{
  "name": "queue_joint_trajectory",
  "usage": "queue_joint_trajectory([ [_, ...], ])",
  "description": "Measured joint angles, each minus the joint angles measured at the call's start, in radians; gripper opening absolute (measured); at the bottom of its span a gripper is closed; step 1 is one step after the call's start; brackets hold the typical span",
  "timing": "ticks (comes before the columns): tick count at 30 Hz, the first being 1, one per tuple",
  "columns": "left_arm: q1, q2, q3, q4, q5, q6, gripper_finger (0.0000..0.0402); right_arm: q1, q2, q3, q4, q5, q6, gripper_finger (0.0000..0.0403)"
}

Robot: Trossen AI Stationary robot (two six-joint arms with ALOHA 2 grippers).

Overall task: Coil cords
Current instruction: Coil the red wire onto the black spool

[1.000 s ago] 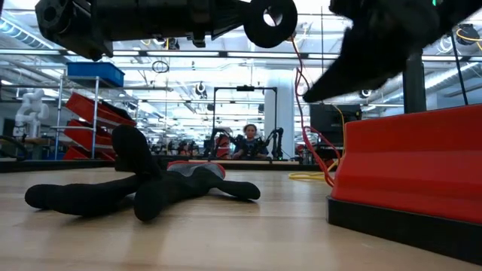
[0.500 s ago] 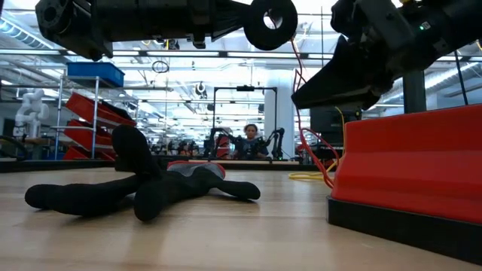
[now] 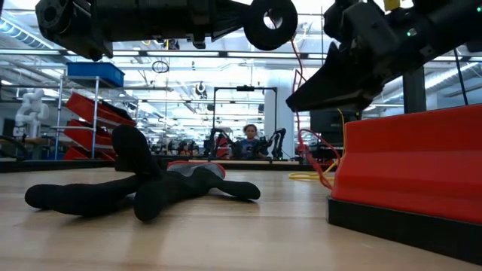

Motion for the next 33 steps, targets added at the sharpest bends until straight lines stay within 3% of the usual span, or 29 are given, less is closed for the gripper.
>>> queue_joint_trajectory([
  [7, 0.0, 0.0, 0.0, 0.011, 0.0, 0.0, 0.0, -0.029, 0.071, 0.001, 0.016, -0.08, 0.001, 0.0006],
  [14, 0.0, 0.0, 0.0, 0.01, 0.0, 0.001, 0.0, -0.02, 0.108, 0.0, -0.166, -0.184, 0.138, 0.0001],
  [27, 0.0, 0.0, 0.0, 0.006, -0.005, 0.002, 0.0, 0.127, -0.087, 0.001, -0.663, -0.255, 0.421, 0.0],
  [33, 0.0, 0.0, 0.0, 0.004, -0.005, 0.002, 0.0, 0.194, -0.162, 0.0, -0.783, -0.344, 0.528, 0.0],
])
